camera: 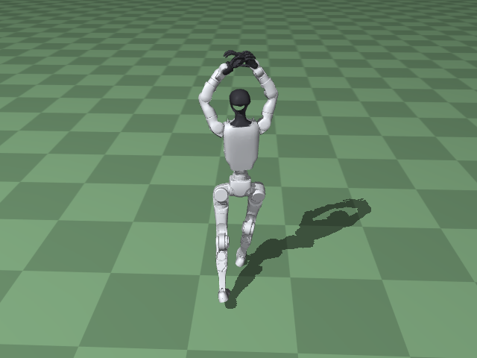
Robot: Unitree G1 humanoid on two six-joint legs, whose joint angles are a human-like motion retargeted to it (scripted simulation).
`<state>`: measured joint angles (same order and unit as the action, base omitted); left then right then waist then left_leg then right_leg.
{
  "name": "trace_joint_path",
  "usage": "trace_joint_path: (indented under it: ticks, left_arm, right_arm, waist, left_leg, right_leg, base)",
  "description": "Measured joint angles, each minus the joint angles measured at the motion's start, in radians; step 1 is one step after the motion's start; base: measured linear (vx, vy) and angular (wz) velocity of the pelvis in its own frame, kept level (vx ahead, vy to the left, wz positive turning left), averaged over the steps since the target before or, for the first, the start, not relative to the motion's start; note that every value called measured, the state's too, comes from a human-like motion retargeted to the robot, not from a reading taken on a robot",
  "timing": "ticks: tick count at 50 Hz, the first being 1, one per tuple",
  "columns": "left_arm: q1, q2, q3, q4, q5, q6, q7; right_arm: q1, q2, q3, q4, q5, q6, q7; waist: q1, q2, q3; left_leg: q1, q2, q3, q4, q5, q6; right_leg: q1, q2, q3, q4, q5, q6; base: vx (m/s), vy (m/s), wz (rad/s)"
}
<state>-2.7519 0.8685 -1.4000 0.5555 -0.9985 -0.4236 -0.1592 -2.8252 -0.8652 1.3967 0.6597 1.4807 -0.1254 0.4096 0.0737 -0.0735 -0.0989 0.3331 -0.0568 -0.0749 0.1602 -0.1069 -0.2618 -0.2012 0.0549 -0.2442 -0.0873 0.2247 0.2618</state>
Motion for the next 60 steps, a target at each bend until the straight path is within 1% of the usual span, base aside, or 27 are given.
trace_joint_path:
  ticks: [3,5,7,8,10,11,13,15,18,22,24,27,30,33,38,43,47,50,53,57,58,60]
  left_arm:
    - [0.008,-0.009,0.0,-0.003,-0.031,0.031,0.013]
    - [0.005,-0.022,0.0,-0.001,-0.045,0.044,0.035]
    - [0.003,-0.032,0.0,-0.001,-0.047,0.061,0.043]
    - [0.003,-0.036,0.0,-0.002,-0.046,0.07,0.045]
    - [0.003,-0.04,0.0,-0.003,-0.045,0.083,0.044]
    - [0.006,-0.042,0.0,-0.004,-0.046,0.088,0.04]
    - [0.012,-0.039,0.0,-0.003,-0.05,0.093,0.038]
    - [0.022,-0.035,0.0,-0.001,-0.058,0.093,0.038]
    - [0.032,-0.026,0.0,0.008,-0.075,0.077,0.039]
    - [0.026,-0.028,0.0,0.032,-0.064,0.06,0.021]
    - [0.017,-0.031,0.0,0.045,-0.051,0.052,0.005]
    - [0.007,-0.037,0.0,0.059,-0.034,0.043,-0.011]
    - [0.007,-0.047,0.001,0.067,-0.042,0.041,-0.011]
    - [0.005,-0.041,0.0,0.066,-0.023,0.051,-0.023]
    - [0.001,-0.035,0.0,0.061,-0.011,0.062,-0.02]
    - [-0.002,-0.033,0.0,0.062,-0.021,0.065,-0.015]
    - [-0.017,-0.035,0.0,0.058,-0.028,0.06,-0.016]
    - [-0.032,-0.039,0.0,0.054,-0.022,0.049,-0.011]
    - [-0.046,-0.049,0.0,0.057,-0.006,0.042,0.0]
    - [-0.065,-0.065,0.0,0.074,0.039,0.031,0.028]
    - [-0.07,-0.067,0.0,0.078,0.05,0.03,0.036]
    - [-0.073,-0.053,0.0,0.068,0.06,0.016,0.041]
  right_arm:
    - [0.009,-0.007,-0.003,0.009,0.055,0.032,0.004]
    - [0.015,-0.015,-0.005,0.016,0.105,0.05,0.003]
    - [0.027,-0.023,-0.008,0.022,0.145,0.066,0.004]
    - [0.034,-0.027,-0.011,0.024,0.162,0.073,0.005]
    - [0.051,-0.03,-0.019,0.029,0.191,0.086,0.009]
    - [0.058,-0.029,-0.023,0.032,0.197,0.089,0.009]
    - [0.074,-0.025,-0.028,0.031,0.203,0.091,0.011]
    - [0.084,-0.02,-0.029,0.029,0.193,0.082,0.008]
    - [0.087,-0.006,-0.02,0.022,0.138,0.043,-0.011]
    - [0.075,0.006,-0.021,0.026,0.069,-0.005,-0.035]
    - [0.069,0.011,-0.025,0.03,0.046,-0.02,-0.041]
    - [0.064,0.016,-0.036,0.036,0.031,-0.031,-0.041]
    - [0.068,0.03,-0.063,0.055,0.023,-0.012,-0.038]
    - [0.073,0.024,-0.045,0.049,0.028,-0.024,-0.037]
    - [0.086,0.018,-0.036,0.037,0.061,-0.038,-0.038]
    - [0.086,0.019,-0.033,0.03,0.067,-0.041,-0.046]
    - [0.069,0.012,-0.029,0.024,0.062,-0.043,-0.045]
    - [0.05,-0.001,-0.02,0.014,0.058,-0.043,-0.038]
    - [0.033,-0.011,-0.01,0.012,0.049,-0.04,-0.035]
    - [0.002,-0.006,0.003,0.02,0.013,-0.05,-0.043]
    - [-0.004,-0.004,0.003,0.022,0.001,-0.052,-0.045]
    - [-0.014,0.0,0.003,0.026,-0.042,-0.065,-0.047]
  waist:
    - [0.006,-0.002,0.012]
    - [0.009,-0.008,0.021]
    - [0.017,-0.011,0.023]
    - [0.022,-0.01,0.023]
    - [0.035,-0.01,0.021]
    - [0.044,-0.009,0.02]
    - [0.066,-0.01,0.018]
    - [0.092,-0.009,0.016]
    - [0.135,-0.008,0.02]
    - [0.164,0.026,0.029]
    - [0.165,0.045,0.036]
    - [0.16,0.059,0.047]
    - [0.156,0.065,0.043]
    - [0.163,0.061,0.039]
    - [0.196,0.05,0.032]
    - [0.21,0.048,0.006]
    - [0.19,0.047,-0.031]
    - [0.177,0.035,-0.049]
    - [0.161,0.02,-0.062]
    - [0.149,0.035,-0.049]
    - [0.145,0.044,-0.046]
    - [0.137,0.054,-0.042]
  left_leg:
    - [-0.057,0.001,0.003,0.195,0.093,0.0]
    - [-0.142,0.021,0.029,0.388,0.119,0.0]
    - [-0.235,0.062,0.076,0.561,0.093,0.005]
    - [-0.277,0.086,0.108,0.628,0.062,0.016]
    - [-0.347,0.125,0.194,0.71,-0.013,0.068]
    - [-0.372,0.143,0.234,0.714,-0.049,0.084]
    - [-0.412,0.163,0.308,0.673,-0.099,0.107]
    - [-0.434,0.17,0.362,0.561,-0.112,0.105]
    - [-0.424,0.153,0.404,0.253,-0.05,0.07]
    - [-0.426,0.158,0.388,-0.128,0.059,0.002]
    - [-0.464,0.147,0.367,-0.234,0.107,0.001]
    - [-0.569,0.135,0.366,-0.248,0.135,0.0]
    - [-0.659,0.129,0.398,-0.248,0.16,0.0]
    - [-0.707,0.136,0.434,-0.248,0.167,0.0]
    - [-0.71,0.148,0.449,-0.248,0.164,0.0]
    - [-0.638,0.148,0.475,-0.248,0.152,0.0]
    - [-0.585,0.15,0.54,-0.248,0.164,0.0]
    - [-0.549,0.146,0.558,-0.248,0.178,0.0]
    - [-0.496,0.142,0.532,-0.248,0.166,0.0]
    - [-0.395,0.164,0.512,-0.248,0.127,0.0]
    - [-0.374,0.176,0.512,-0.248,0.118,0.0]
    - [-0.343,0.185,0.514,-0.248,0.099,0.0]
  right_leg:
    - [0.08,-0.029,0.033,0.027,-0.069,0.0]
    - [0.111,-0.047,0.047,0.073,-0.124,0.0]
    - [0.133,-0.056,0.06,0.107,-0.167,0.0]
    - [0.142,-0.058,0.068,0.121,-0.186,0.0]
    - [0.162,-0.069,0.088,0.136,-0.215,0.0]
    - [0.173,-0.071,0.099,0.138,-0.226,0.0]
    - [0.189,-0.076,0.128,0.146,-0.248,0.0]
    - [0.203,-0.072,0.161,0.152,-0.265,0.0]
    - [0.227,-0.057,0.213,0.158,-0.282,0.0]
    - [0.273,0.001,0.259,0.154,-0.292,0.0]
    - [0.296,0.017,0.268,0.151,-0.292,0.0]
    - [0.328,0.02,0.274,0.151,-0.297,0.0]
    - [0.351,0.017,0.273,0.152,-0.304,0.0]
    - [0.37,0.004,0.296,0.161,-0.315,0.0]
    - [0.408,-0.017,0.346,0.182,-0.335,0.0]
    - [0.446,-0.022,0.399,0.205,-0.346,0.0]
    - [0.465,-0.007,0.409,0.23,-0.315,0.0]
    - [0.477,-0.003,0.416,0.269,-0.249,0.0]
    - [0.478,0.005,0.415,0.335,-0.115,0.0]
    - [0.418,0.035,0.376,0.526,0.1,0.0]
    - [0.383,0.044,0.356,0.594,0.134,0.0]
    - [0.292,0.042,0.32,0.743,0.135,0.0]
  base:
    - [0.65,-0.09,0.14]
    - [0.57,-0.17,0.14]
    - [0.52,-0.18,-0.01]
    - [0.49,-0.11,-0.17]
    - [0.45,-0.02,-0.36]
    - [0.42,-0.01,-0.56]
    - [0.39,-0.04,-0.8]
    - [0.37,-0.08,-1.02]
    - [0.35,-0.12,-1.09]
    - [0.32,-0.05,-0.83]
    - [0.27,0.14,-0.45]
    - [0.28,0.17,-0.19]
    - [0.32,0.14,-0.09]
    - [0.39,0.12,-0.42]
    - [0.45,0.12,-0.64]
    - [0.51,0.16,-0.46]
    - [0.56,0.16,-0.05]
    - [0.62,0.15,0.03]
    - [0.66,0.15,0.08]
    - [0.59,0.17,-0.08]
    - [0.5,0.18,-0.17]
    - [0.45,0.24,-0.15]
